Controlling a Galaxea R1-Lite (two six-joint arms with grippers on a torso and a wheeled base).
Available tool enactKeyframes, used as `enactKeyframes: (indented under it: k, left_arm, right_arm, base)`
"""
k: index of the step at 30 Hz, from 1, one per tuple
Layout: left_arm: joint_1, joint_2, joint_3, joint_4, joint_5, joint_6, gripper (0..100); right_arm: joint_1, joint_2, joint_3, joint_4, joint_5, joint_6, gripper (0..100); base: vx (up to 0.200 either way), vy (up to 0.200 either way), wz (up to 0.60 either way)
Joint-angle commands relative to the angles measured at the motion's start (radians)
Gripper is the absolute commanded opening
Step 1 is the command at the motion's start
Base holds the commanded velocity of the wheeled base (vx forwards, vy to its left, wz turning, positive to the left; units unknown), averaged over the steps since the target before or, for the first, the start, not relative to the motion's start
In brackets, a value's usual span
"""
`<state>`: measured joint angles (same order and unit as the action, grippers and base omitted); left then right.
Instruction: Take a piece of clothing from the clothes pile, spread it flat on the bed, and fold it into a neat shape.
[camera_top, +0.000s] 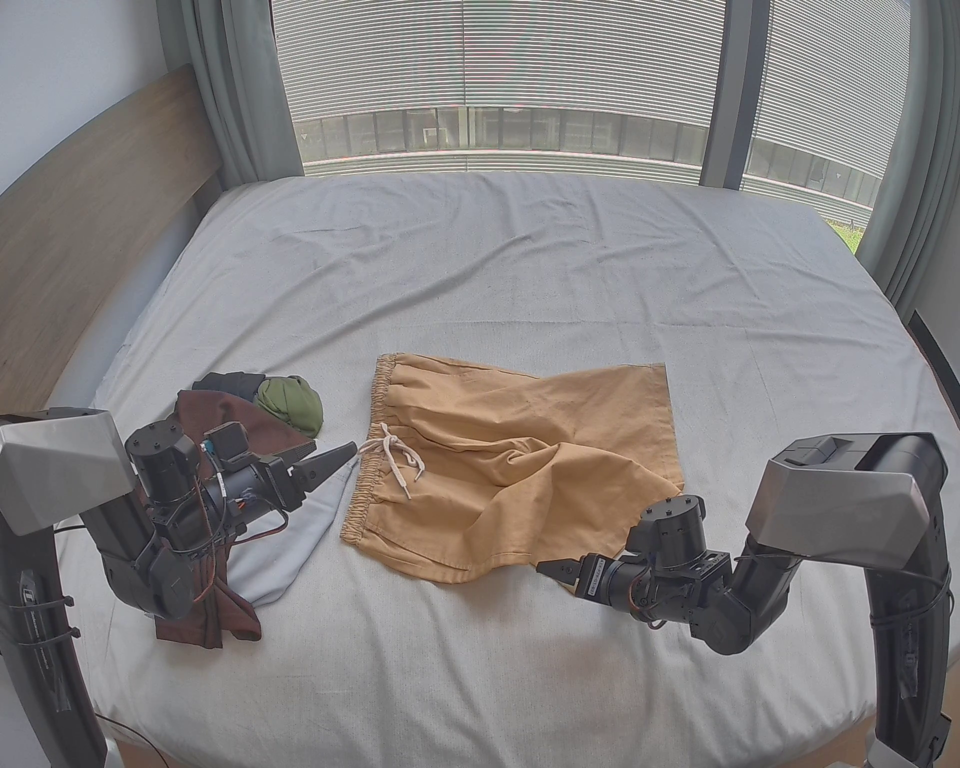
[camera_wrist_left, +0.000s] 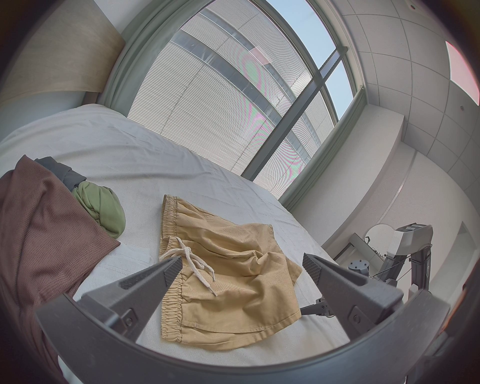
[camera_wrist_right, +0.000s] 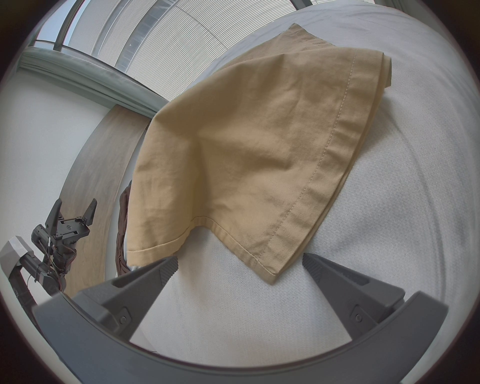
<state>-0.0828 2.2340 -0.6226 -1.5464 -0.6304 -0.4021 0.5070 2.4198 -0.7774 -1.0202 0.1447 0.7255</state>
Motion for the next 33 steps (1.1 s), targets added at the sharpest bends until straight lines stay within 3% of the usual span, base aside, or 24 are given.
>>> enactKeyframes:
  k: [1, 12, 13, 27, 33]
  left_arm:
    - [0.000, -0.001, 0.000, 0.000, 0.000, -0.001, 100]
    - [0.001, -0.005, 0.000, -0.001, 0.000, -0.001, 100]
    - [0.001, -0.007, 0.000, -0.001, 0.000, -0.001, 100]
    - [0.006, -0.002, 0.000, -0.001, 0.000, -0.001, 100]
    - [0.000, 0.018, 0.009, 0.000, 0.000, -0.001, 100]
  right_arm:
    - [0.008, 0.005, -0.022, 0.022, 0.000, 0.002, 100]
    - [0.010, 0.005, -0.037, 0.049, -0.007, 0.006, 100]
    - [0.010, 0.005, -0.037, 0.049, -0.007, 0.006, 0]
    - [0.005, 0.024, -0.032, 0.035, -0.059, 0.006, 0]
    - [-0.008, -0.031, 0.049, 0.022, -0.066, 0.002, 0]
  base:
    - [0.000, 0.000, 0.00]
    - [0.000, 0.000, 0.00]
    - [0.000, 0.000, 0.00]
    - [0.000, 0.000, 0.00]
    - [0.000, 0.000, 0.00]
